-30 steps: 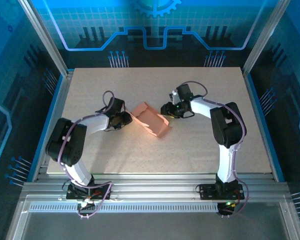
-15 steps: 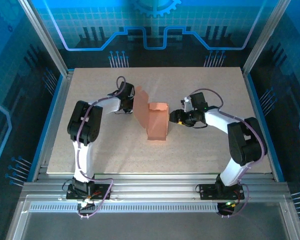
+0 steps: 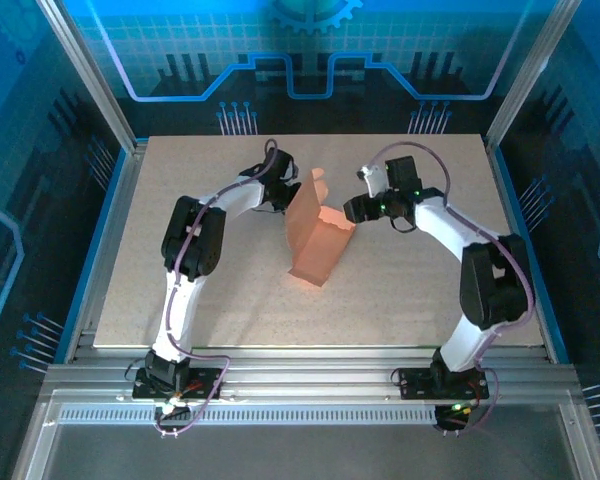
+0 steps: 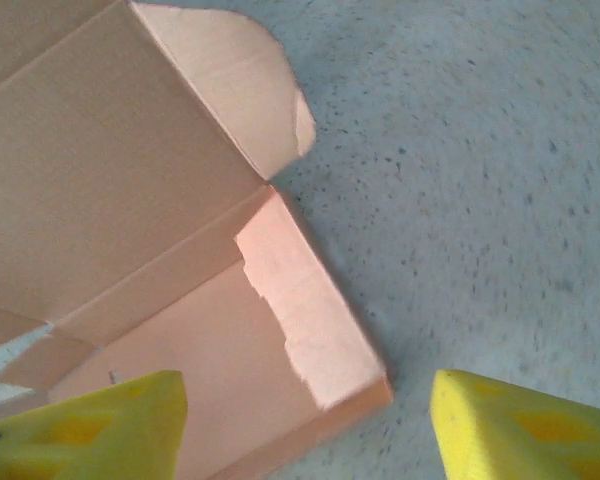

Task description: Fold the paper box

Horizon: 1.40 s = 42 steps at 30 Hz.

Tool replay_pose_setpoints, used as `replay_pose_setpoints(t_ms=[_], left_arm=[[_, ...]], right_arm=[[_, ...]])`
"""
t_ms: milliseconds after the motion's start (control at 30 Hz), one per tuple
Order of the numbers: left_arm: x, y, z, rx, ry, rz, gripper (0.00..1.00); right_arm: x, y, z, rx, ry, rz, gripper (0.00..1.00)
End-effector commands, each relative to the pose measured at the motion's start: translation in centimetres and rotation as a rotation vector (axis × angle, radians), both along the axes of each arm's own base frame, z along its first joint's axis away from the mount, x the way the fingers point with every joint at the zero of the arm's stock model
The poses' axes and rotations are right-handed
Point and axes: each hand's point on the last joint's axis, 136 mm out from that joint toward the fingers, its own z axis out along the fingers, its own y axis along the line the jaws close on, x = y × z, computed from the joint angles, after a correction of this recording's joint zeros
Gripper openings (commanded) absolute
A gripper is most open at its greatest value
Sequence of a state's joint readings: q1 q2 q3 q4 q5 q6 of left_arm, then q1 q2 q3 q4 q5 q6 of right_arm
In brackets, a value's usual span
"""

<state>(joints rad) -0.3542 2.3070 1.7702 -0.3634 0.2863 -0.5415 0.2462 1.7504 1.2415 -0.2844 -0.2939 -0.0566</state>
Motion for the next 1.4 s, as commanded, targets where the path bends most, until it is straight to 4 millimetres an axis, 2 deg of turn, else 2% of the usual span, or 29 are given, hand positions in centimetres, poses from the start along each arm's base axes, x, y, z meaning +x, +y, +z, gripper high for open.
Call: replay_pose_setpoints(t_ms=[0,233,467,567,733,900,1100,1200,1233,1367], left_arm=[[-1.1,0.8,1.3,-0.013,0.015,-0.018,0.45],[-2.5,3.6,1.8,-0.021,0.026,0.021,0.45],[-3.8,5.1,1.3,-0.036,0.073,0.052,0.45],[-4.4,6.3,1.9,-0.057,0.070,0.065,0.46],[-5.3,8.5,3.4,-0.054,0.036,0.085,0.49],[-5.8,9.4,3.2,-0.047,0.053,0.099,0.50],[-6.1,9.2,2.7,-0.063,0.065,0.095,0.51],[-6.2,9.3,2.7,-0.060,0.063,0.094,0.51],[-6.2,9.3,2.8,-0.061,0.062,0.092,0.51],[-6.4,9.5,2.5,-0.059,0.067,0.096,0.51]], right_arm=[[-0.4,0.7,-2.4,-0.064,0.014,0.221,0.64],[0.4,2.3,-4.6,-0.063,0.046,0.439,0.61],[1.0,2.2,-6.3,-0.122,0.044,0.526,0.54],[1.6,1.7,-7.2,-0.166,0.063,0.543,0.51],[2.1,1.6,-7.5,-0.189,0.069,0.563,0.44],[2.1,1.1,-8.3,-0.226,0.086,0.575,0.23],[2.2,1.1,-9.0,-0.293,0.075,0.570,0.11],[2.2,0.9,-9.6,-0.354,0.063,0.567,0.11],[2.4,0.9,-9.7,-0.372,0.050,0.561,0.15],[2.6,1.3,-9.5,-0.383,0.026,0.560,0.21]])
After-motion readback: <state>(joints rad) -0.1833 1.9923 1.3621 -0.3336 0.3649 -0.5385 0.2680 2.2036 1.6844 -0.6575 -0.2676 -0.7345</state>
